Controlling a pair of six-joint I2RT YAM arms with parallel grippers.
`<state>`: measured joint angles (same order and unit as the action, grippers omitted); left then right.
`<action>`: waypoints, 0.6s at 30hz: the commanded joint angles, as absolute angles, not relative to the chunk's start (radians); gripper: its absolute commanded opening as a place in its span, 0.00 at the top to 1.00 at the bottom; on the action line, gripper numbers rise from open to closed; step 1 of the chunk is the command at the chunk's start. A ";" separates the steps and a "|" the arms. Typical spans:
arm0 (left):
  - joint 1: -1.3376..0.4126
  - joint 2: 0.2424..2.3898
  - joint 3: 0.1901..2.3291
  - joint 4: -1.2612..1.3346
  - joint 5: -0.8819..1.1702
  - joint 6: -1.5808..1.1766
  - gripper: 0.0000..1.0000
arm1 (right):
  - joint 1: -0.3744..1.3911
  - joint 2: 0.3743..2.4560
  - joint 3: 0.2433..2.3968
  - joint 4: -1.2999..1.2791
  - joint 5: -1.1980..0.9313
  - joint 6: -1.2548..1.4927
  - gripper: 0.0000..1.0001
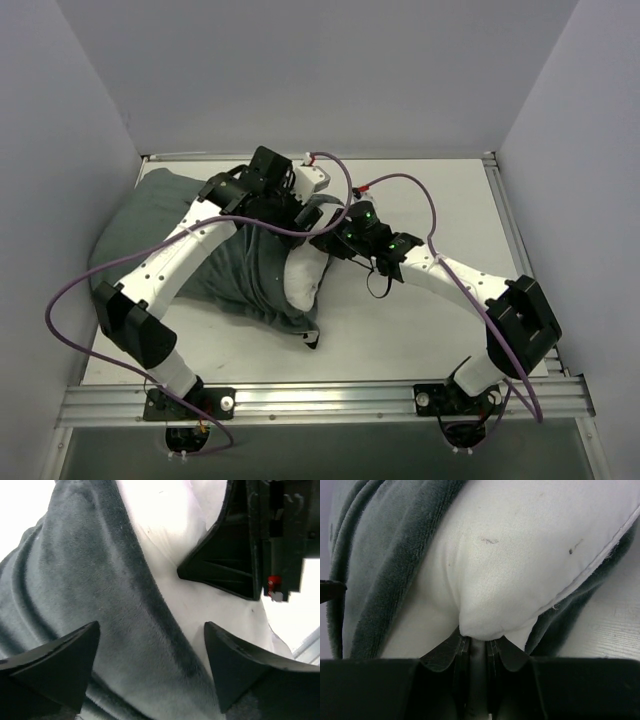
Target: Remove the pillowcase from the pillow
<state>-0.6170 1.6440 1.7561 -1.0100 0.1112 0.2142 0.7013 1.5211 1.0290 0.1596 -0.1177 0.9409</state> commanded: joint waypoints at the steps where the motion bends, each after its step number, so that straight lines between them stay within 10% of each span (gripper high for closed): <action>1: -0.630 1.647 1.735 -0.936 0.011 0.232 0.10 | 0.715 1.493 1.075 0.175 -0.118 0.931 1.00; 9: -0.591 1.640 1.690 -0.962 -0.014 0.227 0.92 | 0.686 1.415 1.089 0.134 -0.097 0.899 1.00; 18: -0.486 1.537 1.623 -0.962 0.054 0.244 0.88 | 0.520 1.235 1.184 0.020 -0.190 0.802 1.00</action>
<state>-0.5922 1.5799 1.6615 -0.8909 0.1638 0.2089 0.5884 1.3651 1.0634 0.0704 -0.2085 0.8928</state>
